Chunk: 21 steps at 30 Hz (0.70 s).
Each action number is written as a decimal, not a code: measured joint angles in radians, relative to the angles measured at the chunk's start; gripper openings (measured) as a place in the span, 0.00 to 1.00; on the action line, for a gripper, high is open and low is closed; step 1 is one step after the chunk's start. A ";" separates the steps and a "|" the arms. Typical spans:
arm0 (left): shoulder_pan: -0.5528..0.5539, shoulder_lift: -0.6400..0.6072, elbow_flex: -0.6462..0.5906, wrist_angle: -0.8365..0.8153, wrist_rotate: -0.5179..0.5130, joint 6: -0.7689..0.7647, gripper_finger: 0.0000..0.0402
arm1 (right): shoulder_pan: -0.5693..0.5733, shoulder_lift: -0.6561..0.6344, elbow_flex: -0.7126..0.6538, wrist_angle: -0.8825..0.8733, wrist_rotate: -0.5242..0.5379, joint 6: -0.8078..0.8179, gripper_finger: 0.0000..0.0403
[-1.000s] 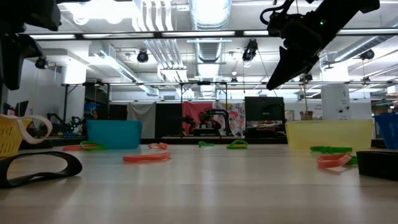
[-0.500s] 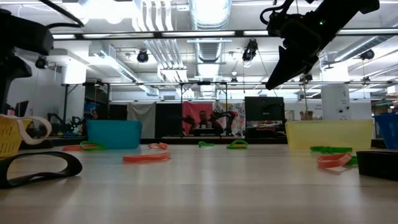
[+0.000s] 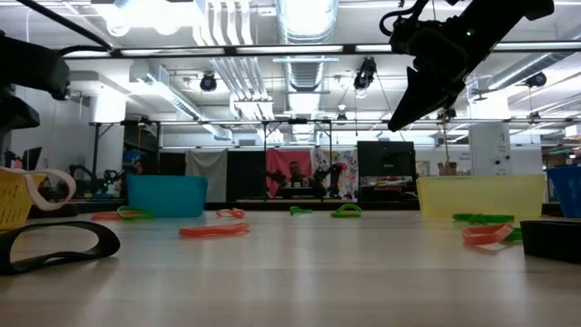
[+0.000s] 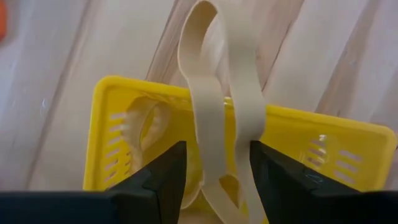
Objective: Sort rubber bands into baskets
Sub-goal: Put the brown rubber band into the bottom yellow bin
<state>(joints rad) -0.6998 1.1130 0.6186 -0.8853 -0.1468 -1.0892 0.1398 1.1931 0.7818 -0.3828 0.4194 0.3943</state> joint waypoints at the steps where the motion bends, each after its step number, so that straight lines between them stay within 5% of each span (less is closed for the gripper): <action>1: 0.000 0.000 0.000 0.002 -0.001 0.001 0.39 | 0.000 0.000 0.000 0.000 0.000 0.000 0.02; 21: 0.000 0.000 0.000 0.002 -0.011 0.003 0.03 | 0.000 0.000 0.000 0.000 0.000 0.000 0.02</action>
<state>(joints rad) -0.6998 1.1130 0.6186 -0.8832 -0.1577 -1.0863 0.1398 1.1931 0.7818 -0.3828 0.4198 0.3939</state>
